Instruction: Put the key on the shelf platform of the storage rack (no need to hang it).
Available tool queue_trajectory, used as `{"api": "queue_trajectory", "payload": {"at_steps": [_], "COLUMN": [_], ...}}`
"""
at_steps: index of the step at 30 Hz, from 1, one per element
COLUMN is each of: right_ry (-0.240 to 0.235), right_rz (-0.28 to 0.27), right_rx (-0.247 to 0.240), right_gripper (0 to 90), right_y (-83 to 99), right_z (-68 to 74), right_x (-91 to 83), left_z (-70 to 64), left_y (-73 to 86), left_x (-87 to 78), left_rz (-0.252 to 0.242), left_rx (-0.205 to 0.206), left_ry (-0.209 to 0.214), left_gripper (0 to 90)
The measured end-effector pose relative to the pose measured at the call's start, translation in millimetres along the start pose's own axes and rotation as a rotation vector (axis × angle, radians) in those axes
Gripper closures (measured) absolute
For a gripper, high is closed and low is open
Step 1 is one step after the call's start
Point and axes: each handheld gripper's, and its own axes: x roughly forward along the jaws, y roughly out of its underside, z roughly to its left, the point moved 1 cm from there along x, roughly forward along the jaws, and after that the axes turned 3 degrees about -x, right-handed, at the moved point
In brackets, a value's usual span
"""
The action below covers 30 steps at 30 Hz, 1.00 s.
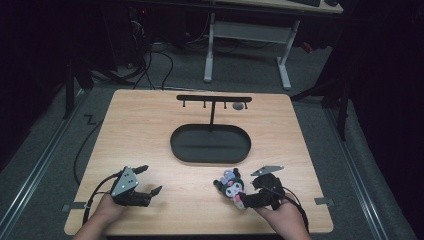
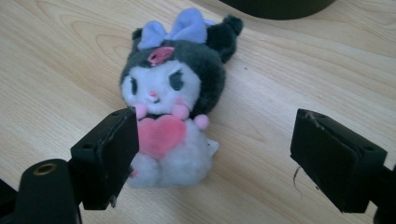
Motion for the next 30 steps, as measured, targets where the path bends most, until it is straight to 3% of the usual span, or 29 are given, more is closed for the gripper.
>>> {"api": "queue_trajectory", "payload": {"at_steps": [11,22,30], "right_ry": [-0.044,-0.037,-0.026], "right_rz": [-0.001,0.02,0.019], "right_rx": [-0.031,-0.054,-0.041], "right_gripper": [14.4,18.0,23.7], "right_y": [3.6,13.3,20.4], "right_z": [18.0,27.4,28.4], "right_x": [11.4,24.9,30.8], "left_z": [0.2,0.0,0.0], "left_y": [0.0,0.0,-0.1], "left_x": [0.0,-0.1,-0.1], "left_rz": [0.0,0.001,0.001], "left_rx": [-0.002,0.0,0.001], "left_ry": [-0.001,0.001,0.001], "left_gripper": [15.4,15.4,15.4]}}
